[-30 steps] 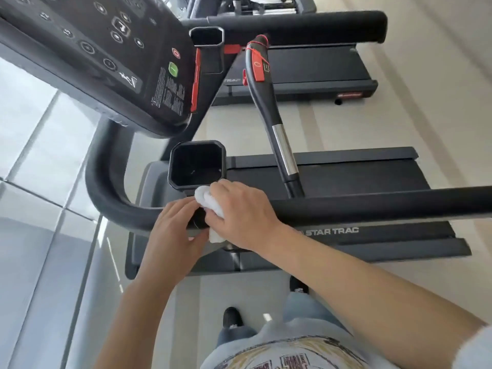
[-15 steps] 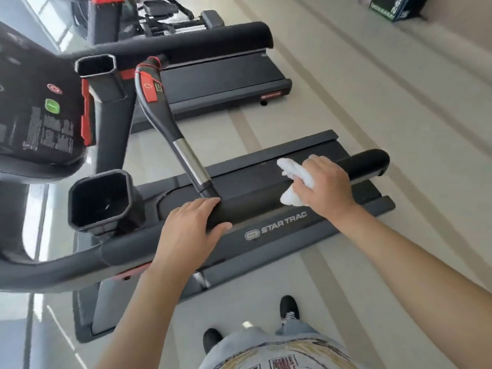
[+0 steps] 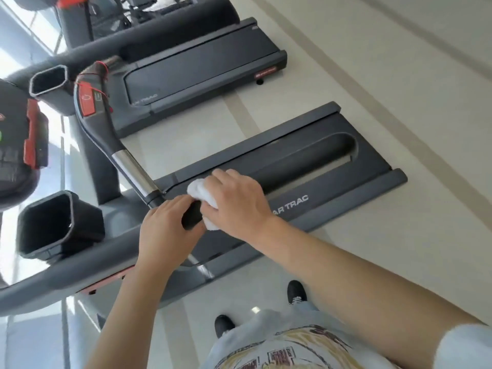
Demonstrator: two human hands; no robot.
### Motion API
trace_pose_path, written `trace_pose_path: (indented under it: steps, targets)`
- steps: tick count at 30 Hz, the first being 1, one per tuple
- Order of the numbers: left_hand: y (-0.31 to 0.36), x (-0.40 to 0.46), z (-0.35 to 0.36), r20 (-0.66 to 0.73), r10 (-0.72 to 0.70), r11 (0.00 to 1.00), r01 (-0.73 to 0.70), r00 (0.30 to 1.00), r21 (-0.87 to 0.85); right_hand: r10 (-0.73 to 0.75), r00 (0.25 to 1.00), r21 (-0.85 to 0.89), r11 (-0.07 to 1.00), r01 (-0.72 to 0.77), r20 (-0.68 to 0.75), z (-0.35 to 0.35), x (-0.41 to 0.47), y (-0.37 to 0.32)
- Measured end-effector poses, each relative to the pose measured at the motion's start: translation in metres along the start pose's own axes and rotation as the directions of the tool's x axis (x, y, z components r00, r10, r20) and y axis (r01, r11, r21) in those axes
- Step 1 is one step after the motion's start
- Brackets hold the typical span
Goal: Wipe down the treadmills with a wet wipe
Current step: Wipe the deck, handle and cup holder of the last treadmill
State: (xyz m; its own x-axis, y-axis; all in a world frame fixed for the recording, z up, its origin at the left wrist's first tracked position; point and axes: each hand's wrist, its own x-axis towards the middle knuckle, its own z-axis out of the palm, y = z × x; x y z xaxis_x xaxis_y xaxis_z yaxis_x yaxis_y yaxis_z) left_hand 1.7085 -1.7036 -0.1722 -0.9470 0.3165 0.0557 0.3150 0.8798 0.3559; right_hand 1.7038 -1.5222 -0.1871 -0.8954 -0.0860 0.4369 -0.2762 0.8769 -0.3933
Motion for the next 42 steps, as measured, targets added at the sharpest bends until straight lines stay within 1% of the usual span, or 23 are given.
trace_pose_path:
  steps: [3, 5, 6, 8, 10, 11, 13, 15, 18, 21, 24, 27, 28, 30, 32, 35, 38, 40, 42]
  targets:
    - [-0.013, -0.008, -0.006, 0.008, -0.019, 0.998, 0.02, 1.0, -0.054, -0.055, 0.994, 0.063, 0.997, 0.049, 0.097, 0.01, 0.015, -0.015]
    - [-0.026, -0.019, -0.012, -0.023, -0.024, 0.998, 0.023, 0.999, -0.051, -0.117, 0.983, 0.067, 0.992, 0.109, 0.141, 0.003, 0.017, -0.001]
    - [-0.033, -0.025, -0.015, -0.033, -0.033, 0.999, 0.032, 0.999, -0.042, -0.124, 0.979, 0.056, 0.992, 0.117, 0.159, -0.004, 0.018, 0.011]
    - [-0.049, -0.035, -0.019, -0.042, -0.042, 0.999, 0.041, 0.998, -0.032, -0.051, 0.982, 0.003, 0.999, 0.052, 0.182, -0.017, 0.021, 0.036]
    - [-0.067, -0.044, -0.023, -0.048, -0.047, 0.998, 0.044, 0.998, -0.049, 0.079, 0.974, -0.076, 0.995, -0.064, 0.213, -0.028, 0.026, 0.059]
    - [-0.075, -0.05, -0.026, -0.055, -0.047, 0.997, 0.044, 0.997, -0.058, 0.129, 0.97, -0.104, 0.989, -0.11, 0.207, -0.032, 0.026, 0.066]
    - [-0.091, -0.06, -0.03, -0.075, -0.046, 0.997, 0.041, 0.996, -0.061, 0.178, 0.971, -0.124, 0.979, -0.159, 0.16, -0.033, 0.025, 0.063]
    - [-0.108, -0.069, -0.035, -0.094, -0.051, 0.997, 0.045, 0.994, -0.067, 0.17, 0.98, -0.134, 0.979, -0.155, 0.105, -0.024, 0.021, 0.041]
    - [-0.133, -0.082, -0.044, -0.135, -0.056, 0.994, 0.043, 0.989, -0.1, 0.055, 0.997, -0.099, 0.994, -0.05, 0.054, 0.005, 0.015, -0.019]
    - [-0.156, -0.093, -0.055, -0.186, -0.074, 0.992, 0.053, 0.98, -0.119, -0.075, 0.996, -0.037, 0.996, 0.077, 0.056, 0.045, 0.014, -0.096]
    - [-0.184, -0.104, -0.067, -0.197, -0.057, 0.991, 0.031, 0.979, -0.133, -0.184, 0.98, 0.009, 0.983, 0.183, 0.075, 0.087, 0.019, -0.175]
    - [-0.213, -0.123, -0.076, -0.249, -0.001, 0.985, -0.041, 0.968, -0.165, -0.241, 0.969, 0.035, 0.97, 0.24, 0.055, 0.117, 0.018, -0.229]
    - [-0.221, -0.131, -0.077, -0.274, -0.009, 0.986, -0.037, 0.962, -0.162, -0.257, 0.966, 0.043, 0.966, 0.255, 0.036, 0.124, 0.016, -0.241]
    - [-0.238, -0.144, -0.082, -0.322, -0.06, 0.986, 0.006, 0.945, -0.166, -0.301, 0.954, 0.042, 0.953, 0.301, 0.005, 0.135, 0.014, -0.261]
    - [-0.255, -0.154, -0.085, -0.35, -0.102, 0.984, 0.044, 0.931, -0.17, -0.331, 0.944, 0.041, 0.943, 0.33, 0.004, 0.144, 0.013, -0.281]
    - [-0.273, -0.159, -0.092, -0.363, -0.115, 0.986, 0.062, 0.924, -0.154, -0.349, 0.936, 0.053, 0.936, 0.347, 0.047, 0.152, 0.016, -0.302]
    - [-0.282, -0.158, -0.097, -0.33, -0.123, 0.984, 0.07, 0.936, -0.166, -0.387, 0.914, 0.092, 0.921, 0.377, 0.12, 0.149, 0.024, -0.298]
    - [-0.284, -0.154, -0.097, -0.303, -0.134, 0.982, 0.085, 0.943, -0.168, -0.351, 0.924, 0.124, 0.934, 0.335, 0.151, 0.141, 0.029, -0.286]
    - [-0.28, -0.151, -0.099, -0.328, -0.146, 0.976, 0.08, 0.933, -0.205, -0.269, 0.949, 0.149, 0.958, 0.245, 0.167, 0.131, 0.037, -0.268]
